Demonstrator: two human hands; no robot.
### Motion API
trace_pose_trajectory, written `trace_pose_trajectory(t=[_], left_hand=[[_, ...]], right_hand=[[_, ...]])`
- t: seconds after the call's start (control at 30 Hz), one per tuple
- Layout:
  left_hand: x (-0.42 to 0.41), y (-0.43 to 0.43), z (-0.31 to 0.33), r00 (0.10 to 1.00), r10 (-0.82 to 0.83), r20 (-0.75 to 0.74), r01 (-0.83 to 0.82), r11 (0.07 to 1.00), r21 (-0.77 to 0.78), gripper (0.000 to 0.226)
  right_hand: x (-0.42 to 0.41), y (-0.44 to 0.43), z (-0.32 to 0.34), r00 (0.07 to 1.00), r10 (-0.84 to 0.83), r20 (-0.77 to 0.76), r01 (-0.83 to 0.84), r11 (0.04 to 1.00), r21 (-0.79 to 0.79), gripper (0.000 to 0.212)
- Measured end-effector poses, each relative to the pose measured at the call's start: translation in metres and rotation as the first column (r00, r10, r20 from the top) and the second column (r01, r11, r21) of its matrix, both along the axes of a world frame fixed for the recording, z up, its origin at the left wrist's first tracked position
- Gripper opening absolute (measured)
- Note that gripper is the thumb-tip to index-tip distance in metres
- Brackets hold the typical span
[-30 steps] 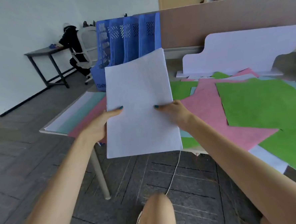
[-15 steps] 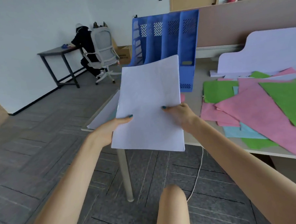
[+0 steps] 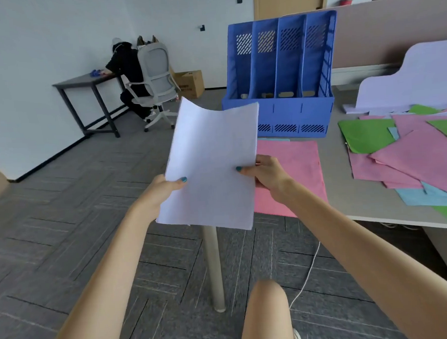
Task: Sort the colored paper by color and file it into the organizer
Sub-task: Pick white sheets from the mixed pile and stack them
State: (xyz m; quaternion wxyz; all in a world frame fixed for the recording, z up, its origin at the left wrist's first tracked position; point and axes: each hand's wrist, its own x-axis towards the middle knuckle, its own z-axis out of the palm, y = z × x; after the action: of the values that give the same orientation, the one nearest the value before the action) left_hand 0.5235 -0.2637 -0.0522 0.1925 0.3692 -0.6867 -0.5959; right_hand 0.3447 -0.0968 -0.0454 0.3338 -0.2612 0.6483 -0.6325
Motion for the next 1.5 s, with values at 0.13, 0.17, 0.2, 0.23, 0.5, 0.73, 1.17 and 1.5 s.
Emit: trace_pose_trajectory(t=[0.13,0.17,0.2,0.23,0.5,0.73,1.17,1.5], left_hand=[[0.024,-0.029,-0.010,0.997,0.075,0.026,-0.074,0.997,-0.025,0.056],[0.030,-0.038,-0.015,0.997,0.075,0.026,-0.074,0.996,-0.041,0.076],[0.036,-0.046,-0.019,0.996,0.077,0.040,-0.075,0.996,-0.041,0.084],[0.041,-0.059,-0.027,0.997,0.076,0.019,-0.075,0.997,-0.036,0.082],[0.070,-0.084,-0.040,0.987,0.158,0.010,-0.157,0.984,-0.087,0.062],[0.086,-0.092,-0.048,0.980,0.195,0.033,-0.193,0.980,-0.056,0.087],[0.097,-0.092,-0.047,0.970,0.239,-0.052,-0.241,0.970,-0.037,0.059],[0.080,-0.087,-0.037,0.974,0.209,-0.087,-0.213,0.977,-0.033,0.046]], right_hand=[[0.011,-0.012,-0.005,0.998,0.018,-0.054,-0.018,1.000,-0.005,0.035],[0.012,-0.014,-0.006,0.999,0.018,-0.051,-0.019,1.000,-0.012,0.039],[0.013,-0.016,-0.008,0.998,0.017,-0.060,-0.018,1.000,-0.015,0.043],[0.013,-0.018,-0.010,0.995,0.013,-0.103,-0.014,1.000,-0.004,0.044],[0.022,-0.033,-0.028,0.584,0.276,-0.764,-0.010,0.943,0.334,0.047],[0.027,-0.041,-0.042,0.111,0.529,-0.841,0.081,0.839,0.538,0.096],[0.024,-0.032,-0.024,0.188,0.554,-0.811,0.098,0.811,0.576,0.052],[0.033,-0.010,-0.032,0.009,0.368,-0.930,0.281,0.891,0.356,0.054]])
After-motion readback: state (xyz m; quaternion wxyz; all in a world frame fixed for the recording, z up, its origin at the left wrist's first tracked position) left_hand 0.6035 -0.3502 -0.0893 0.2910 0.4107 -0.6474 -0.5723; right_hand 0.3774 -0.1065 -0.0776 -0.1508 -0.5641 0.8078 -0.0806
